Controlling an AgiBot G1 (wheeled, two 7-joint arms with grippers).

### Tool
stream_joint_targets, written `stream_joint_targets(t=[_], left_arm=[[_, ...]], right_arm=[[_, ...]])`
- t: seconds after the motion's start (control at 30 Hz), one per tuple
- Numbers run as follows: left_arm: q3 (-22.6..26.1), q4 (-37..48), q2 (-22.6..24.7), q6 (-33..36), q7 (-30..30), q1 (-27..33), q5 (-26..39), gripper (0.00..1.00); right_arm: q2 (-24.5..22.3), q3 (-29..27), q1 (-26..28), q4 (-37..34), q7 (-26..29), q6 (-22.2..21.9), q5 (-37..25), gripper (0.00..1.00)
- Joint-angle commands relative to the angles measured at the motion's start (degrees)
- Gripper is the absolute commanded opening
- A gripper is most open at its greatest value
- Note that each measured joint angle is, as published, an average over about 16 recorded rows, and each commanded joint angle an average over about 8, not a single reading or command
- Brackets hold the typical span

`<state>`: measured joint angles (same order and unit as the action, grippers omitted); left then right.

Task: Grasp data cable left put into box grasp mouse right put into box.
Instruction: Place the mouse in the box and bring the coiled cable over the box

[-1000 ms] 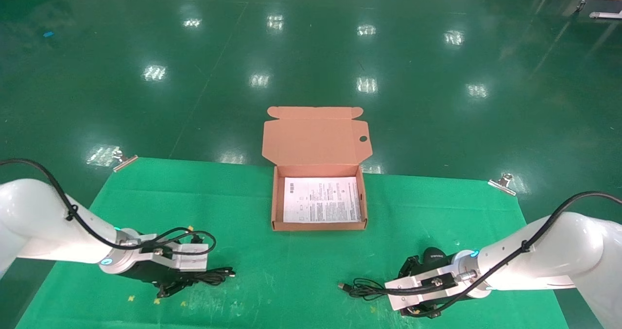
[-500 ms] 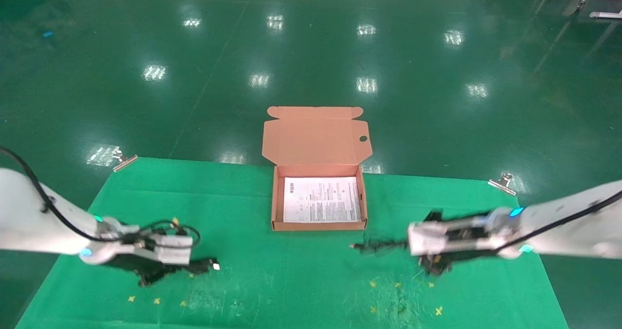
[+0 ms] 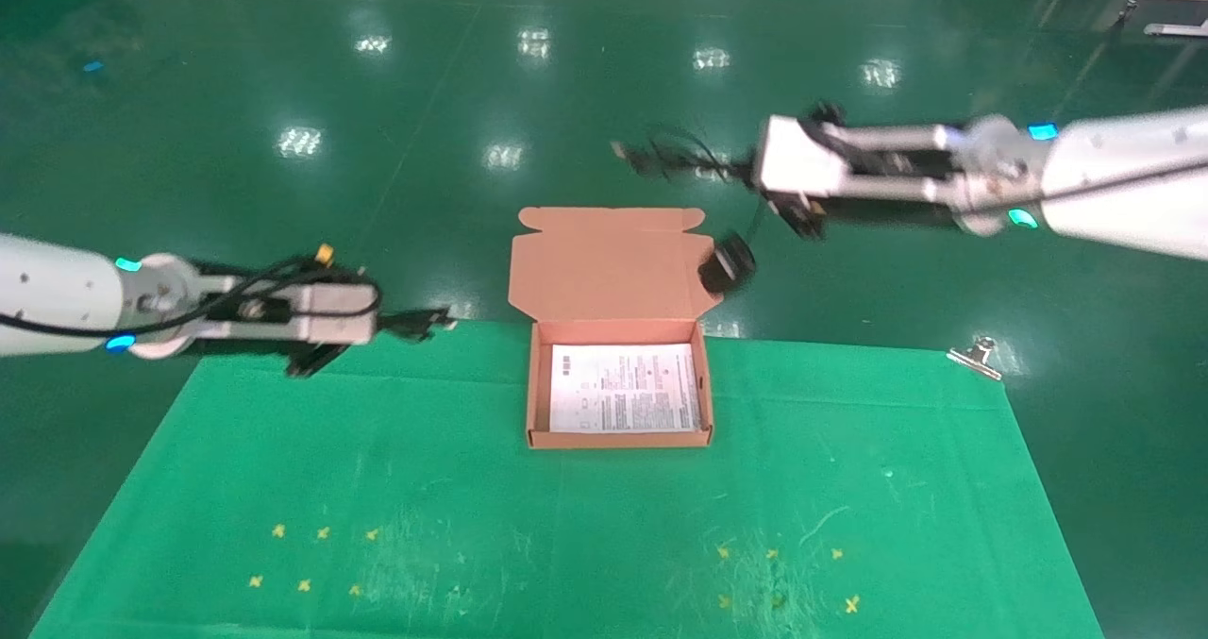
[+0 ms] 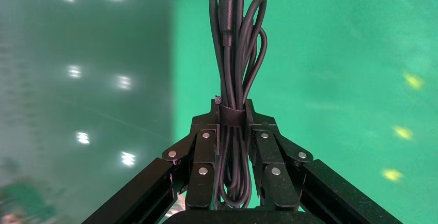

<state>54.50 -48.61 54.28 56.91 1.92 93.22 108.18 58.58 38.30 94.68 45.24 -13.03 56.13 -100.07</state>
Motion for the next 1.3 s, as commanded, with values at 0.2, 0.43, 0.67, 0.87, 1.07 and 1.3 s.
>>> stream_joint_targets(t=[0.2,0.43,0.67,0.87,1.07,1.3], left_arm=[[-2.2,-11.3,-1.7,-3.8,-7.1,2.4,1.8,0.0],[-2.7,-13.8,-0.7,-6.3,-8.1,4.0,4.1,0.0],[-2.7,-14.9,-0.8,-7.1,-8.4,4.2,5.2,0.0],[-1.7,-15.2,-1.1,-6.6,-9.8,2.5,7.0,0.0],[-0.3,-17.5,-2.4,-5.7,-13.4,-0.2,10.9,0.0],[0.8,-21.0,-5.1,-2.2,-19.5,-1.7,16.4,0.0]], right_arm=[[8.1,-2.8,7.3,-6.2,-4.7,-4.1,3.9,0.0],[14.0,-4.6,12.2,-15.5,-11.7,-4.5,7.6,0.0],[16.0,-5.2,13.0,-18.0,-14.6,-3.6,9.3,0.0],[17.2,-4.8,10.9,-19.8,-15.4,-3.9,9.4,0.0],[18.6,-3.5,8.5,-22.2,-16.1,-4.6,9.9,0.0],[19.5,0.0,4.8,-22.1,-15.1,-6.3,11.7,0.0]])
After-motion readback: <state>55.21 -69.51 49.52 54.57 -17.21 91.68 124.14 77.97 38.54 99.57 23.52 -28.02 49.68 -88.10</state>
